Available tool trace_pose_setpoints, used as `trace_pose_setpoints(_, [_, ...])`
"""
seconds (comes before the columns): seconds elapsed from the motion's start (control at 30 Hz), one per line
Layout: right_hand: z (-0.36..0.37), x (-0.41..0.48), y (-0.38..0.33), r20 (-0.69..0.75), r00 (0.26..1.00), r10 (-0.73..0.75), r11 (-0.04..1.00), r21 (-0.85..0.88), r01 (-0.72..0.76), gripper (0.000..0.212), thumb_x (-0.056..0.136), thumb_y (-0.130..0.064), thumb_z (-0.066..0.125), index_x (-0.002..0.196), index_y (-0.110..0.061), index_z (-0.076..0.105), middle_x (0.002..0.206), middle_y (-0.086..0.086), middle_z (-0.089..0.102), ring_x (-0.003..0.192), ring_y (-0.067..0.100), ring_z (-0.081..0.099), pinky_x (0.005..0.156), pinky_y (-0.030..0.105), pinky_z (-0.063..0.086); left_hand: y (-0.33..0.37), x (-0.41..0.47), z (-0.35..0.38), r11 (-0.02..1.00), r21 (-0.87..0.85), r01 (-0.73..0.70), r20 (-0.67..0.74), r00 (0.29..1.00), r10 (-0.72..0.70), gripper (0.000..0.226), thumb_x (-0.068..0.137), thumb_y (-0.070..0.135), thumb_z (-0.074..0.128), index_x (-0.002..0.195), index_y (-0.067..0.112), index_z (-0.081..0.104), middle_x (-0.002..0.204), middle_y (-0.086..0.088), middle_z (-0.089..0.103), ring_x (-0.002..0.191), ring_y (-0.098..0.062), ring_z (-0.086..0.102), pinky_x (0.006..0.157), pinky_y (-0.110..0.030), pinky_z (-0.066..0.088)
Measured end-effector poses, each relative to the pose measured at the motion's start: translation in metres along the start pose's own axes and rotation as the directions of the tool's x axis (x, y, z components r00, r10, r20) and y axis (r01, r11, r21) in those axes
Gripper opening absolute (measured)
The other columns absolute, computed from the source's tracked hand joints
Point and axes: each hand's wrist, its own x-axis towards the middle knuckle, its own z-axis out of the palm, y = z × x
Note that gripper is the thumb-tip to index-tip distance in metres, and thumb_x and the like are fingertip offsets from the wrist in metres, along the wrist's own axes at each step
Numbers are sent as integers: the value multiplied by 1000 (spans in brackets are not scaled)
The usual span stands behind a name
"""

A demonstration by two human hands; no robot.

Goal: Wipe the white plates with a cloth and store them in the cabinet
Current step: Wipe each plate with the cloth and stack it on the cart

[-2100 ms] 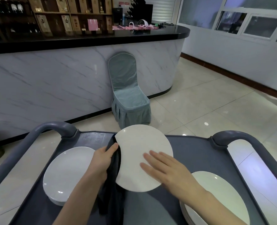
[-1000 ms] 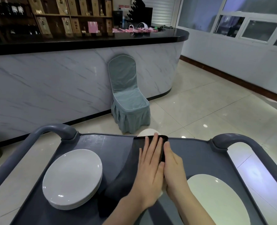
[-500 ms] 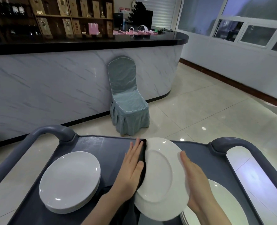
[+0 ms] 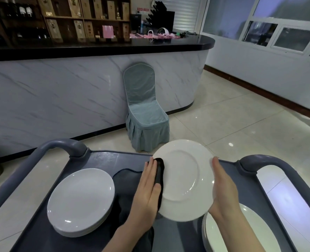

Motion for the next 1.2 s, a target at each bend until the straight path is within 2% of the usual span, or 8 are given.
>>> trace_pose_setpoints(0.13, [17,8,3,-122,992,38,986,167,-17,37,93,-44,63,86,-12,79,88,1,79,73,18,76,50,28,57,19,-17,23,920,308,-244,47,969,241,58,98,31,28,155,26,17,164,10,10,152,-17,6,120,-40,5])
trace_pose_setpoints(0.23, [27,10,13,-156,987,43,985,172,-16,36,92,-47,62,96,-14,73,87,1,79,74,18,76,57,29,57,31,-19,36,827,465,-317,130,948,291,65,92,26,36,155,26,17,163,9,14,151,-18,12,117,-41,14])
trace_pose_setpoints(0.4, [21,13,8,-197,980,32,982,190,6,30,91,-44,64,93,-15,70,81,-1,78,68,18,75,64,35,58,22,-14,21,879,361,-312,165,949,269,54,100,27,28,154,25,20,164,11,9,151,-13,5,120,-37,6])
trace_pose_setpoints(0.53, [16,11,-2,-226,974,4,976,213,46,28,89,-45,67,94,-17,70,82,-5,78,69,16,75,54,30,57,13,-19,18,928,284,-240,106,970,219,55,100,27,27,154,27,17,164,14,5,152,-15,2,121,-41,5])
trace_pose_setpoints(0.73, [16,0,22,-171,985,-10,1000,-8,8,41,93,-51,58,86,-16,78,87,-1,79,77,14,75,69,34,53,29,-14,33,810,371,-454,295,885,361,51,105,36,18,156,33,14,164,10,8,152,-19,5,120,-42,5])
trace_pose_setpoints(0.83, [19,-8,33,-114,993,-29,990,-141,12,42,97,-52,50,90,-22,78,91,-3,79,86,10,75,80,34,52,40,5,38,873,311,-375,292,912,288,55,102,30,21,155,36,7,163,18,-1,151,-10,-4,120,-35,0])
trace_pose_setpoints(1.07, [21,-27,51,-24,992,-127,933,-341,112,37,98,-48,50,78,-35,77,87,-14,77,85,1,72,75,25,52,41,54,31,981,131,-143,308,946,96,48,107,28,17,154,37,14,159,31,2,145,8,-11,119,-28,-7])
trace_pose_setpoints(1.2, [13,-28,42,-15,989,-145,905,-405,127,45,100,-37,51,65,-20,75,65,-7,71,62,6,63,55,18,49,21,52,19,998,-15,55,220,974,-50,45,108,25,19,150,40,13,156,31,7,144,11,-4,124,-31,3])
